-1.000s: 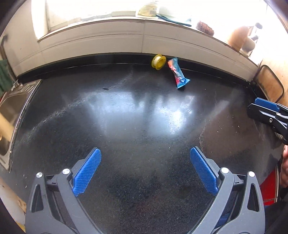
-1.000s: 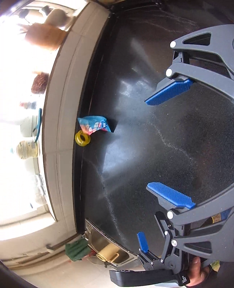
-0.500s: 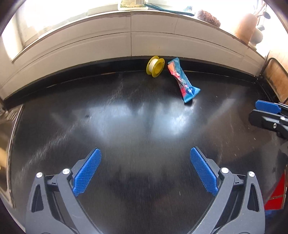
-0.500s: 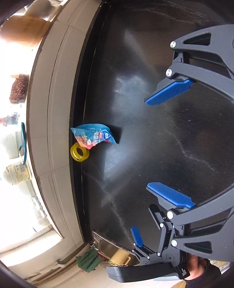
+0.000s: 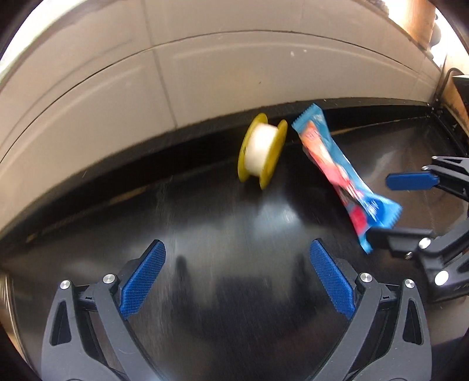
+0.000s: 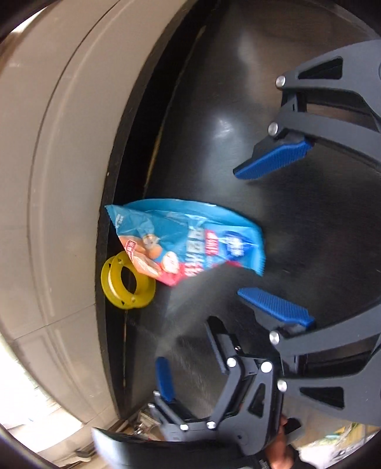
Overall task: Collect trash
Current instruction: 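Grasp the yellow tape roll with the left tool while the right tool grasps the blue snack wrapper, then carry the tape roll and snack wrapper over the bin and release both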
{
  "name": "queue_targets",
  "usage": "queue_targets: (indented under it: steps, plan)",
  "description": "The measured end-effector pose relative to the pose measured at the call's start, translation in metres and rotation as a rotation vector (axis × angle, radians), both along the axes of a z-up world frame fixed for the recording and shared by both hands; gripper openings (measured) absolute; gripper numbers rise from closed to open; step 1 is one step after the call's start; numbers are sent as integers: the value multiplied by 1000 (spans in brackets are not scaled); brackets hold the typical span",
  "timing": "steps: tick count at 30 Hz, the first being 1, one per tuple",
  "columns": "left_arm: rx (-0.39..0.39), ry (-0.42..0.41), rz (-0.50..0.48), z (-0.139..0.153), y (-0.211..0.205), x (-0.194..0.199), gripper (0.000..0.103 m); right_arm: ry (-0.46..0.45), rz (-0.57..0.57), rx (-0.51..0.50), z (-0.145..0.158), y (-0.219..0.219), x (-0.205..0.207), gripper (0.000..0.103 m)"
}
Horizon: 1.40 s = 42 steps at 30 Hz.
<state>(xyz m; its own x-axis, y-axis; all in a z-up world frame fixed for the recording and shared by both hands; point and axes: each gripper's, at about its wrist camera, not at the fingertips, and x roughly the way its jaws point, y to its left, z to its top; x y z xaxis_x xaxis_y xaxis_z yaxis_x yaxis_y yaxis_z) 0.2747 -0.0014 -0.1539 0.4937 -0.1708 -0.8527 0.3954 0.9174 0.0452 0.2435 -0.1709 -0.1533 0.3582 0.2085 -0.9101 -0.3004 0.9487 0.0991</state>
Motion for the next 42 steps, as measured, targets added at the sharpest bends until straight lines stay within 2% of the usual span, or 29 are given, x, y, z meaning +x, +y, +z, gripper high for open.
queue_targets:
  steps: [4, 7, 9, 11, 12, 14, 16, 19, 26, 30, 33, 39, 42]
  plan:
    - [-19, -11, -53, -3, -6, 24, 95, -22, 39, -32, -6, 7, 16, 61]
    - [-25, -27, -88, -4, -13, 36, 91, -44, 67, -54, -6, 11, 23, 48]
    - [-23, -26, -95, -7, -16, 43, 80, -40, 74, -42, -5, 10, 26, 31]
    - [-50, -24, -100, -7, -19, 48, 65, -35, 67, -33, -3, 7, 28, 21]
    - [-48, -29, -99, -6, -20, 48, 59, -26, 63, -21, -1, 5, 28, 19]
    - [-39, -37, -109, -4, -26, 47, 34, -24, 50, -10, 3, 1, 27, 12]
    - [-44, -29, -115, -3, -31, 44, 21, -15, 31, -3, 9, -5, 20, 12]
    - [-48, -26, -114, 3, -40, 32, 18, -11, 10, 1, 17, -10, 13, 12]
    - [-70, -34, -57, 33, -31, -9, 18, -37, 16, -6, 48, -16, -35, 12]
    - [-76, -9, -1, 49, -23, -57, 18, -53, 20, -9, 64, -20, -77, 12]
    - [-71, 4, 40, 58, -24, -116, 18, -63, 14, 2, 73, -21, -109, 12]
    - [-61, 28, 91, 62, -31, -197, 18, -79, 21, 9, 90, -27, -169, 12]
    - [-65, 36, 112, 63, -35, -224, 17, -71, 22, 15, 87, -31, -195, 12]
